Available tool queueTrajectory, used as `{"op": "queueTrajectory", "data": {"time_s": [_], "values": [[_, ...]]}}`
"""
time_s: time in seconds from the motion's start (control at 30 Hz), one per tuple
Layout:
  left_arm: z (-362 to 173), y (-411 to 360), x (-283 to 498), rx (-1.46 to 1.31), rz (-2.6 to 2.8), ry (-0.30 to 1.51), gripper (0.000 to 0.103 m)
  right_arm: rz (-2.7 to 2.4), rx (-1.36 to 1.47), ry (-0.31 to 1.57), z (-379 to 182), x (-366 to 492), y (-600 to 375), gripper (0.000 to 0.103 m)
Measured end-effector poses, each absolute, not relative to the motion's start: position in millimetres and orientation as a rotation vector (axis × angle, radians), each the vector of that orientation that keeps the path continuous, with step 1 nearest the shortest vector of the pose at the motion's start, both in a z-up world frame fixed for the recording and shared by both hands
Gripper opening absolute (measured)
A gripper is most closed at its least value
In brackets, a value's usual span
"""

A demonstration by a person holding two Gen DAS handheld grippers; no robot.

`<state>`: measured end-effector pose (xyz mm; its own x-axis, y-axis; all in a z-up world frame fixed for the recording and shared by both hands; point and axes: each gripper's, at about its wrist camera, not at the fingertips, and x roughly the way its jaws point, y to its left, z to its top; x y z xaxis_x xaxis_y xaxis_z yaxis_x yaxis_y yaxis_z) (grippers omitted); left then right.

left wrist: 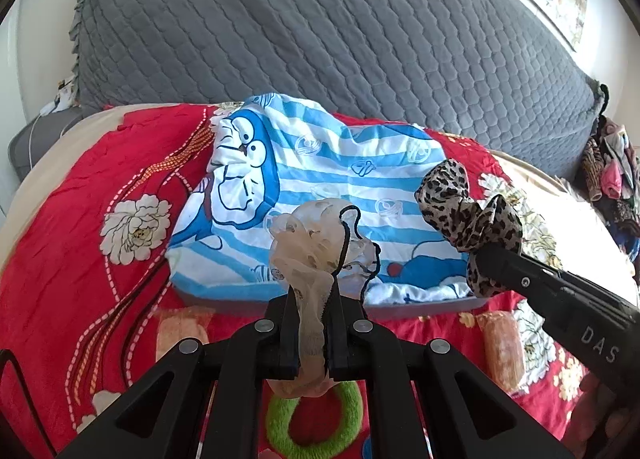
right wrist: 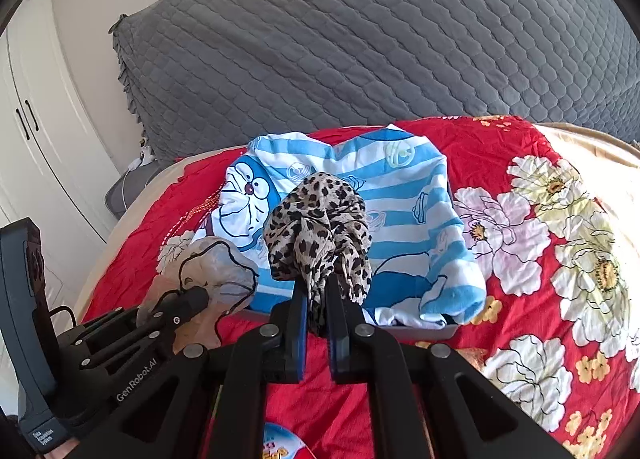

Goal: Organize objects
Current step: 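Lift both scrunchies and carry them over the gray tray with both grippers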

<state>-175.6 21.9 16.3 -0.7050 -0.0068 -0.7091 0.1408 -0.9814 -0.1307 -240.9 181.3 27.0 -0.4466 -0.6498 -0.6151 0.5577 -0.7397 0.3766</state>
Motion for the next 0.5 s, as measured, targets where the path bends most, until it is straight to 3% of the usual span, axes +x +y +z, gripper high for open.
{"op": "queueTrajectory", "data": {"time_s": [0.5], "values": [[2.5, 26.6, -217.4, 1.183, -2.747, 0.216, 0.009, -2.196, 1.027, -0.138, 4.2, -274.1, 167.1, 0.008]]}}
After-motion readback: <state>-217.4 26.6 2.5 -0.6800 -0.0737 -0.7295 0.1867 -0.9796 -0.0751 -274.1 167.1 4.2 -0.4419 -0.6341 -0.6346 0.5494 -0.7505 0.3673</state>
